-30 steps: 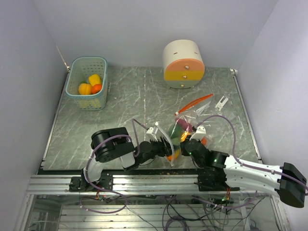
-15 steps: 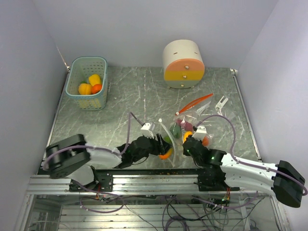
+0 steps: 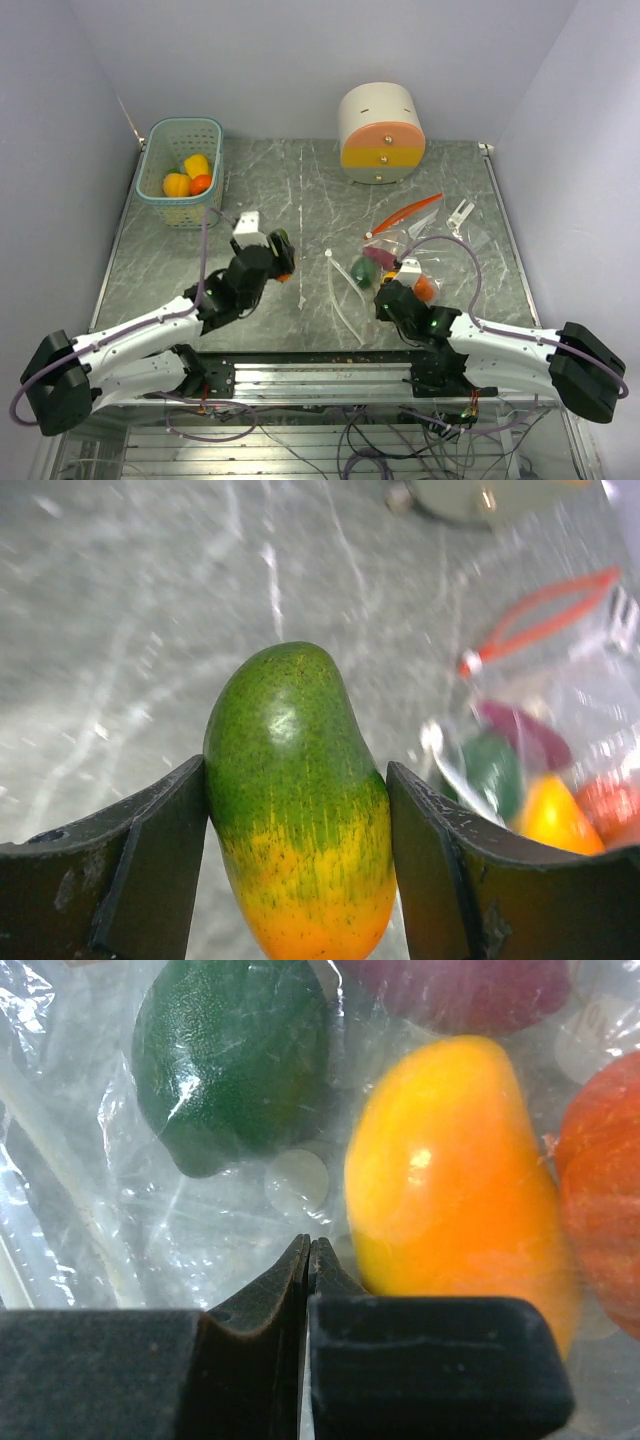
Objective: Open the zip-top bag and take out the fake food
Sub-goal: Place the fake fruit in the bin.
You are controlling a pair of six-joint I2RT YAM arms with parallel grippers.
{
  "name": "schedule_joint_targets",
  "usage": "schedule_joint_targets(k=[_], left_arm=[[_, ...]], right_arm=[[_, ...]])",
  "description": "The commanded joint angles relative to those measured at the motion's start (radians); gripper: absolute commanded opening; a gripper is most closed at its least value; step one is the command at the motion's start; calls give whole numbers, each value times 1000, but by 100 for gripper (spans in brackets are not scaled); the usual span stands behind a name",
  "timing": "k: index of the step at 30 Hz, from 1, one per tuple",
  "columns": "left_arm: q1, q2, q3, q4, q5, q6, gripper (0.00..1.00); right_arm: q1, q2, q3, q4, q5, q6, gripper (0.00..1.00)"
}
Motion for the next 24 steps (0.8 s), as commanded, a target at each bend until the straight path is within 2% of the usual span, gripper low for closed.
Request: schedule_joint_targets(k=[1,7,11,15,17,20,24], left_arm=[[137,-25,136,-51,-58,153,46],[348,93,331,-53,-53,240,48],[524,190,403,11,16,241,48],[723,317,476,64,140,178,48],[787,383,506,99,191,147,48],[853,472,562,119,196,119,49],[910,558,634,129,248,97,62]], right_arm=[[-10,33,8,75,-27,-38,0],[-13,82,-2,141,-68,-50,0],[-14,107,-16,174,-93,-44,0],[-15,112,-30,167,-93,-32,0],[-16,105,-41,172,-93,-26,0],[-20,103,-55,183,-92,-21,0],[-27,121,-51,175,-89,-21,0]])
